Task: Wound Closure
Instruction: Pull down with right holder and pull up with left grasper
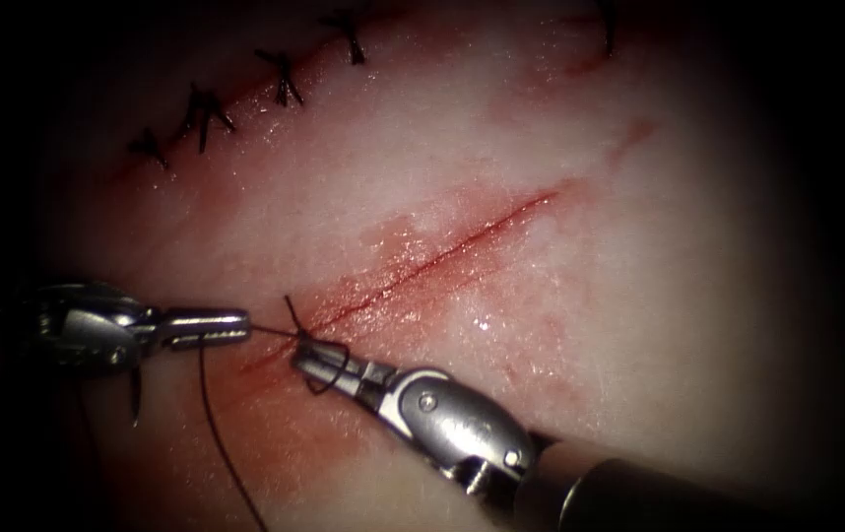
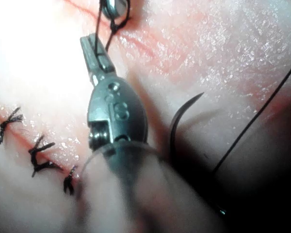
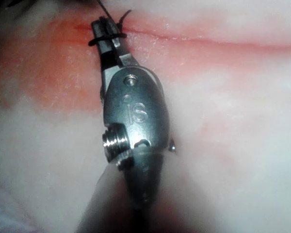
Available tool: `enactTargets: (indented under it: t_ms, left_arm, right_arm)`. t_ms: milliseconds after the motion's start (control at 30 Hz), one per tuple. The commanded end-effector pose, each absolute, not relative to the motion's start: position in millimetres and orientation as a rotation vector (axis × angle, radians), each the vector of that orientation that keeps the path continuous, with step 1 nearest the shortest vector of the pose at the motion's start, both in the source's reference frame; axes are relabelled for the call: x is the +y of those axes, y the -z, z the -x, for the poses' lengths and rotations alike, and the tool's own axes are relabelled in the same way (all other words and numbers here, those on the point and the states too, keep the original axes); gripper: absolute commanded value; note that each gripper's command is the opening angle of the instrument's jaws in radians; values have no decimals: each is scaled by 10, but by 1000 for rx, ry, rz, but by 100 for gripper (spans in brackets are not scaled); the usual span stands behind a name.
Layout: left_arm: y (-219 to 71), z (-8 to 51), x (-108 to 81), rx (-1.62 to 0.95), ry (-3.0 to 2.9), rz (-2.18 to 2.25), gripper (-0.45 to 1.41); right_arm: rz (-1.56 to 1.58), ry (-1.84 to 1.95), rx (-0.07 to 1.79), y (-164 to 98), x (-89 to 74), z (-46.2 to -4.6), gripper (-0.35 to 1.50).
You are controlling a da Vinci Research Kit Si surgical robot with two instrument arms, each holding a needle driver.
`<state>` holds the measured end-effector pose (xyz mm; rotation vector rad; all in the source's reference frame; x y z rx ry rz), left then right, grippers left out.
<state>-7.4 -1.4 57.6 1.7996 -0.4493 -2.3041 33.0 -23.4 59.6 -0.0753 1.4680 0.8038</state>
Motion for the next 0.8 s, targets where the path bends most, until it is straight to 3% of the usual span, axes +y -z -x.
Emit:
enactTargets:
  t_ms: [33,267,367,800]
  left_arm:
    - [-578,77,-4,-459,2301,-1795,-45]
    - [-547,70,28,-552,2296,-1774,-45]
    - [-532,72,47,-858,2306,-1751,-45]
    - [-541,67,83,-1300,2448,-1408,-45]
  right_arm:
    - [80,-790,1470,-606,-247,-333,-35]
    - [85,-772,1474,-609,-258,-327,-35]
    - [82,-769,1477,-608,-257,-329,-35]
    - [92,-736,1488,-604,-265,-333,-35]
